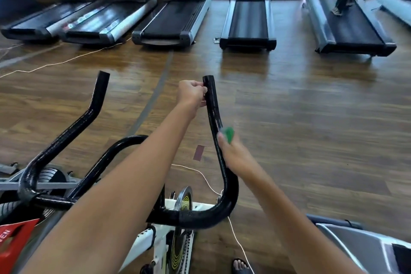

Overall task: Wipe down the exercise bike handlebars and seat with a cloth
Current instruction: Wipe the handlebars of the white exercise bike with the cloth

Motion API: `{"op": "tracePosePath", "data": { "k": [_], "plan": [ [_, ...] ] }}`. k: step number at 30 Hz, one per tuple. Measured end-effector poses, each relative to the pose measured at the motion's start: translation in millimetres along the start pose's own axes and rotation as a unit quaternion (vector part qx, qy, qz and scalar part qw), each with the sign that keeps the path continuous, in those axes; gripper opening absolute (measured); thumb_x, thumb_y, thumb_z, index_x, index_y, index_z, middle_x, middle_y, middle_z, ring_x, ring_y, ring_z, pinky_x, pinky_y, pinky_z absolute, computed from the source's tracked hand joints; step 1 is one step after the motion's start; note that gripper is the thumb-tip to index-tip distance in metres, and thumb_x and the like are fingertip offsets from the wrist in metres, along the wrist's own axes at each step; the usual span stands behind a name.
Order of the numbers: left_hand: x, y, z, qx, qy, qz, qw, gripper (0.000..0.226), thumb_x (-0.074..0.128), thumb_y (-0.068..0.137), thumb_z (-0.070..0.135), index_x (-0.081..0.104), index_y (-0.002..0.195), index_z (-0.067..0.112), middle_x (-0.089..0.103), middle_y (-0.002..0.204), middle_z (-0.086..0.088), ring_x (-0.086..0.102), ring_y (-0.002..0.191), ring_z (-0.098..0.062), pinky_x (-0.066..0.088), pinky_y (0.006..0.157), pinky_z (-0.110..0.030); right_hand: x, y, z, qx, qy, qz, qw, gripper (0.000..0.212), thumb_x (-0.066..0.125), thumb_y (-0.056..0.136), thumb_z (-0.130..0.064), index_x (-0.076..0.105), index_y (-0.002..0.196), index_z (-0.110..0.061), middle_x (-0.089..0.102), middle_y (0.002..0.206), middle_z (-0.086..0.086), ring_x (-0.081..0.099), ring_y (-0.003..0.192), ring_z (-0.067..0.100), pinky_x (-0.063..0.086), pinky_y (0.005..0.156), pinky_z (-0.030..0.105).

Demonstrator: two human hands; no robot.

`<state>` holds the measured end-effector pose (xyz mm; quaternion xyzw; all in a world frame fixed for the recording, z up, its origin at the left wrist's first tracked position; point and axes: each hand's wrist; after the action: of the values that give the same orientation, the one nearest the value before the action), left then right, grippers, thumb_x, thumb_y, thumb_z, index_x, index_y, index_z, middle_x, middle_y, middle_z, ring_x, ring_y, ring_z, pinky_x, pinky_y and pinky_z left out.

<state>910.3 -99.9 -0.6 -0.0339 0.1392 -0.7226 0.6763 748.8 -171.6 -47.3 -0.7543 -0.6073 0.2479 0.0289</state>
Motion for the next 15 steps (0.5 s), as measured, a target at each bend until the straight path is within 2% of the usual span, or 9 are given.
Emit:
{"op": "tracePosePath", "data": {
  "k": [2,4,7,9,11,13,15],
  "plan": [
    [2,-2,0,0.0,0.005,0.014,1.0,0.019,0.055,0.095,-0.004,0.059,0.082,0.01,0.065,0.091,-0.015,0.062,0.063,-0.017,0.059,0.056,-0.032,4,32,-15,-0.025,0.022,0.032,0.999,0.048,0.038,0.106,-0.042,0.036,0.144,-0.013,0.05,0.137,0.019,0.05,0.126,0.034,0.038,0.101,0.037],
    [2,-4,2,-0.001,0.004,0.021,1.0,0.023,0.056,0.095,-0.004,0.057,0.078,0.013,0.064,0.092,-0.015,0.062,0.064,-0.018,0.061,0.064,-0.037,5,47,-22,-0.021,0.038,0.036,0.998,0.047,0.039,0.107,-0.038,0.036,0.144,-0.009,0.05,0.139,0.02,0.049,0.128,0.034,0.036,0.097,0.033],
    [1,-7,6,-0.006,0.001,0.014,1.0,0.025,0.054,0.094,-0.006,0.056,0.077,0.012,0.065,0.093,-0.017,0.064,0.073,-0.026,0.061,0.077,-0.047,5,10,1,-0.016,0.027,0.025,0.999,0.04,0.037,0.107,-0.034,0.04,0.143,-0.015,0.054,0.136,0.013,0.053,0.123,0.031,0.04,0.099,0.033],
    [1,-8,7,-0.009,0.005,0.009,1.0,0.027,0.053,0.094,-0.007,0.055,0.075,0.012,0.065,0.093,-0.017,0.064,0.076,-0.028,0.061,0.075,-0.047,9,-41,24,0.005,-0.006,0.044,0.999,0.042,0.037,0.107,-0.036,0.036,0.146,-0.019,0.051,0.132,0.007,0.053,0.117,0.026,0.04,0.096,0.034],
    [2,-5,6,-0.007,0.014,0.012,1.0,0.027,0.053,0.093,-0.006,0.056,0.074,0.012,0.066,0.095,-0.018,0.065,0.078,-0.028,0.06,0.067,-0.041,19,-83,42,0.004,0.014,0.058,0.998,0.047,0.037,0.106,-0.039,0.031,0.148,-0.018,0.049,0.132,0.006,0.052,0.117,0.024,0.043,0.1,0.04],
    [2,-5,5,-0.002,0.02,0.018,1.0,0.026,0.054,0.093,-0.005,0.057,0.074,0.013,0.069,0.102,-0.019,0.068,0.083,-0.029,0.058,0.061,-0.037,24,-88,39,0.009,0.039,0.082,0.996,0.049,0.036,0.106,-0.04,0.031,0.148,-0.017,0.049,0.131,0.008,0.053,0.116,0.026,0.045,0.101,0.045],
    [0,-8,5,0.003,0.022,0.011,1.0,0.024,0.053,0.093,-0.004,0.057,0.076,0.013,0.069,0.102,-0.018,0.069,0.084,-0.028,0.058,0.064,-0.036,21,-64,28,0.032,0.035,0.099,0.994,0.046,0.035,0.106,-0.042,0.035,0.145,-0.019,0.052,0.127,0.009,0.057,0.113,0.029,0.046,0.1,0.048]
  ]
}}
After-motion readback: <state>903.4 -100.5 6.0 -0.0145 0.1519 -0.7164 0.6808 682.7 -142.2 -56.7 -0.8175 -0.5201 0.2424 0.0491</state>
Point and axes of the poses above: each hand's wrist, its own y-axis towards the middle knuckle, its own x-axis out of the palm, z = x × y
